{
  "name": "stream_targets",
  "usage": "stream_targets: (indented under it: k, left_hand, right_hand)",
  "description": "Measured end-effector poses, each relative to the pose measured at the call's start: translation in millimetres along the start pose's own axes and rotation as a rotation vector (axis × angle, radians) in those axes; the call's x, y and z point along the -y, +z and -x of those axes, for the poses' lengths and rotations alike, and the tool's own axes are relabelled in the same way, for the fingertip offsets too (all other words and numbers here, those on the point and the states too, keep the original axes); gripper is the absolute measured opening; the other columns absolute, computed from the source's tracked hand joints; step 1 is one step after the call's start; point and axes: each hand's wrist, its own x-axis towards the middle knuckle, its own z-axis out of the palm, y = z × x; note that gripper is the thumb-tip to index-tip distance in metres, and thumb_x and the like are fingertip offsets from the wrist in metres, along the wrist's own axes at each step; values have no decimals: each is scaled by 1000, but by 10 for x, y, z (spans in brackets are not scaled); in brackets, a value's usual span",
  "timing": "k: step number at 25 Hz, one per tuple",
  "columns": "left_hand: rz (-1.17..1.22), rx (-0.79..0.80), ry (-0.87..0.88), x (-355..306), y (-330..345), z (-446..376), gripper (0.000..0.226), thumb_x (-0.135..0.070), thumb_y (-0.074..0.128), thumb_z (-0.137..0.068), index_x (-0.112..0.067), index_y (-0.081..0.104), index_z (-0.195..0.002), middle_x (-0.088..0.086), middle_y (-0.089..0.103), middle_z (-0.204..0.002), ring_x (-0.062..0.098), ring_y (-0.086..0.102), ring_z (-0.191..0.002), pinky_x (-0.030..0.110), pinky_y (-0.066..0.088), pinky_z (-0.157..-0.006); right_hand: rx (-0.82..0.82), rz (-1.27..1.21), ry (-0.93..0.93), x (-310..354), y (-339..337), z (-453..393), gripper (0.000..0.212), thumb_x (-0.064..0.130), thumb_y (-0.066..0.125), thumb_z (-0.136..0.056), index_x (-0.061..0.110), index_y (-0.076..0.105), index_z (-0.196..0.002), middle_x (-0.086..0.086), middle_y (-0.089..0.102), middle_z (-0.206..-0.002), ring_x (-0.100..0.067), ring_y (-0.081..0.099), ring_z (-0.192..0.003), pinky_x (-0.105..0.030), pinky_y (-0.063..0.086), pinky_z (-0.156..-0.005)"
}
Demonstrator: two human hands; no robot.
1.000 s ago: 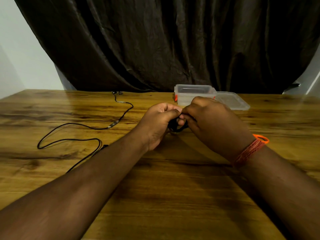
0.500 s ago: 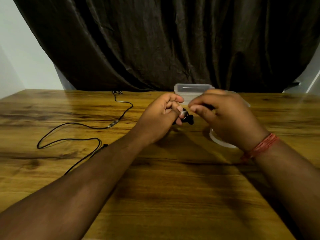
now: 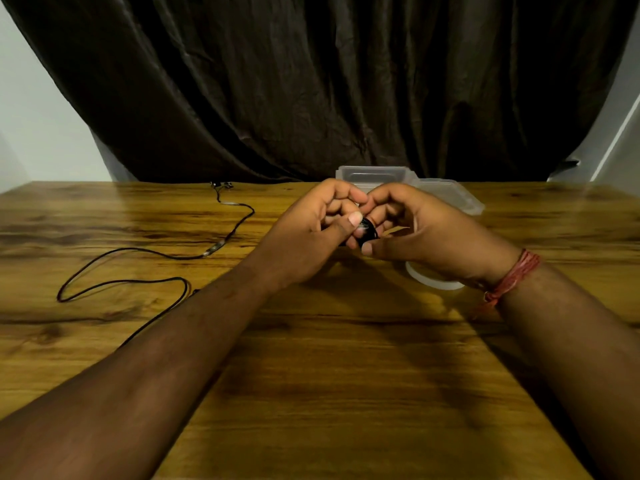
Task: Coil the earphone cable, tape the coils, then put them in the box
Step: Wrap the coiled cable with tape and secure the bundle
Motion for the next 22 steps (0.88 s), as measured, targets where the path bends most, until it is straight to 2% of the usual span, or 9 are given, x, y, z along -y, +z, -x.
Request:
stream_targets:
  k: [3, 5, 7, 10, 12, 14, 17, 19, 22]
  left_hand:
    - [-21, -2, 15, 13, 0, 1, 22, -5, 50, -98, -17, 53, -116, 9, 64, -94, 9, 65, -86, 30, 54, -86]
    - [-48, -3, 24, 19, 1, 1, 22, -6, 50, -98, -18, 52, -117, 9, 65, -97, 12, 66, -92, 29, 52, -91]
    - [-47, -8, 26, 19, 6, 1, 22, -6, 50, -98, -18, 52, -116, 6, 65, -93, 12, 66, -93, 26, 50, -89]
    - [-24, -22, 37, 9, 9, 2, 20, -4, 50, -98, -21, 51, -109, 3, 63, -91, 7, 65, -88, 24, 50, -86]
    - [-25, -28, 55, -1, 11, 2, 20, -2, 50, -97, -20, 50, -105, 3, 62, -89, 6, 64, -86, 23, 51, -84]
    - [-7, -28, 66, 6, 3, -3, 19, -1, 50, -97, -20, 49, -102, 3, 61, -88, 9, 64, -84, 23, 51, -82]
    - [42, -27, 48, 25, -3, -12, 18, -2, 50, -97, -20, 49, -101, 6, 61, -87, 15, 65, -83, 28, 52, -82]
    - [40, -29, 40, 30, -2, -15, 16, -2, 50, -97, -18, 49, -102, 8, 62, -87, 13, 64, -82, 26, 51, -80]
    - [24, -16, 45, 40, -1, -17, 16, -3, 50, -97, -18, 49, -103, 9, 63, -89, 17, 66, -85, 30, 52, -82]
  right_hand:
    - [-84, 81, -31, 5, 35, -12, 37, 4, 74, -79, 20, 58, -108, -7, 69, -96, -37, 64, -101, -52, 54, -87]
    - [-126, 103, -45, 10, 35, -11, 28, 6, 70, -82, 19, 60, -105, -9, 69, -96, -36, 64, -99, -58, 52, -86]
    - [-144, 118, -59, 17, 34, -5, 21, 6, 65, -86, 19, 59, -102, -10, 69, -95, -32, 66, -95, -57, 53, -85]
    - [-133, 68, -92, 32, 40, 5, 21, 0, 56, -90, 17, 57, -101, -3, 69, -89, -24, 67, -91, -40, 55, -84]
    - [-99, 5, -109, 47, 46, 3, 22, -5, 52, -92, 14, 57, -103, 0, 69, -88, -22, 67, -90, -33, 54, -81]
    - [-72, -97, -112, 45, 53, 1, 22, -10, 48, -92, 8, 57, -103, -5, 67, -90, -18, 67, -88, -28, 54, -80]
    - [-59, -199, -97, 31, 61, 5, 20, -11, 48, -92, 5, 55, -102, -11, 65, -94, -19, 68, -87, -31, 55, -83]
    - [-48, -212, -87, 13, 76, 1, 23, -12, 56, -87, 5, 53, -103, -13, 63, -97, -20, 69, -86, -34, 56, -85]
    - [-75, -213, -83, -8, 93, -23, 30, -18, 59, -82, 7, 53, -98, -8, 61, -93, -15, 70, -82, -28, 58, -80]
